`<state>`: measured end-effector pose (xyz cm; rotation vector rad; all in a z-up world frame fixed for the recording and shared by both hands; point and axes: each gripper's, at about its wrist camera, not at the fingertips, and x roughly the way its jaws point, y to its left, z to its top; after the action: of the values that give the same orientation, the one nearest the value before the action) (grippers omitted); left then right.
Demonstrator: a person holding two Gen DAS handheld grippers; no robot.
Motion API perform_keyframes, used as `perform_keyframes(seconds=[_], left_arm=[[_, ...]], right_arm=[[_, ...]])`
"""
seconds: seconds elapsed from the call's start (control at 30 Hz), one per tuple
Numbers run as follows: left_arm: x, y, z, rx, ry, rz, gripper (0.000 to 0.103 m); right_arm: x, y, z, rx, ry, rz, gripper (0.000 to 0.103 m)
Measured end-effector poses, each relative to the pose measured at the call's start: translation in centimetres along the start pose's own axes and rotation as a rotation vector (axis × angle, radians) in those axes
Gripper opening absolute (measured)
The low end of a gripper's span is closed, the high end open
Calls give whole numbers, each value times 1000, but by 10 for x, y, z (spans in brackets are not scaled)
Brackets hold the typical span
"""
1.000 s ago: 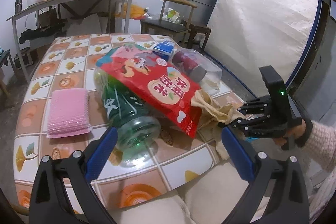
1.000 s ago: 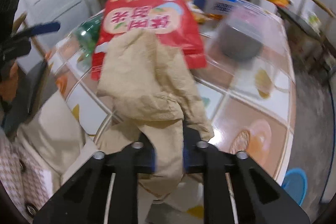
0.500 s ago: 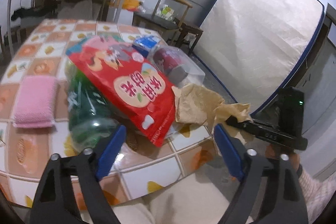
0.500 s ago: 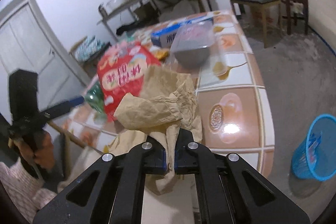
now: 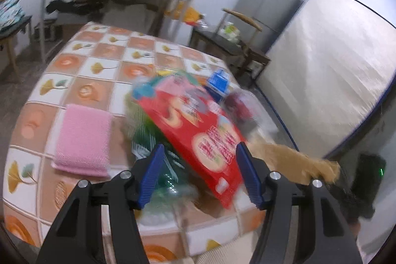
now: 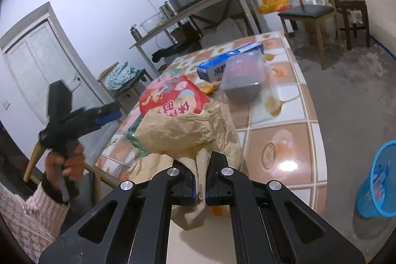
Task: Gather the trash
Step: 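Grasp a red-and-teal wrapper with the left tool while the right tool holds the paper bag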
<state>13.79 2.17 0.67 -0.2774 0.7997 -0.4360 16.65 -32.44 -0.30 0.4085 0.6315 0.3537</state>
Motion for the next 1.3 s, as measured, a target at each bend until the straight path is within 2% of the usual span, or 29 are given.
perform_keyframes(seconds=[0.23, 0.4, 0.6, 0.83, 0.97, 1.17, 1.3], left_arm=[[39, 54, 40, -240, 60, -100, 57], [58, 60, 49, -278, 89, -116, 56], [66, 68, 51, -312, 110, -104, 46], [70, 85, 52, -396, 125, -132, 48], [77, 84, 57, -396, 136, -160, 49], [75, 65, 59, -342, 132, -251, 49], [76, 50, 58, -280, 147, -240, 48]], right_arm=[[9, 1, 1, 2, 13, -8, 3], [15, 1, 2, 11, 20, -9, 3], [21, 4, 2, 7, 31, -11, 3], [24, 5, 0, 11, 43, -9, 3], [26, 7, 0, 10, 46, -8, 3], [27, 7, 0, 17, 46, -11, 3], [30, 6, 0, 21, 49, -11, 3]])
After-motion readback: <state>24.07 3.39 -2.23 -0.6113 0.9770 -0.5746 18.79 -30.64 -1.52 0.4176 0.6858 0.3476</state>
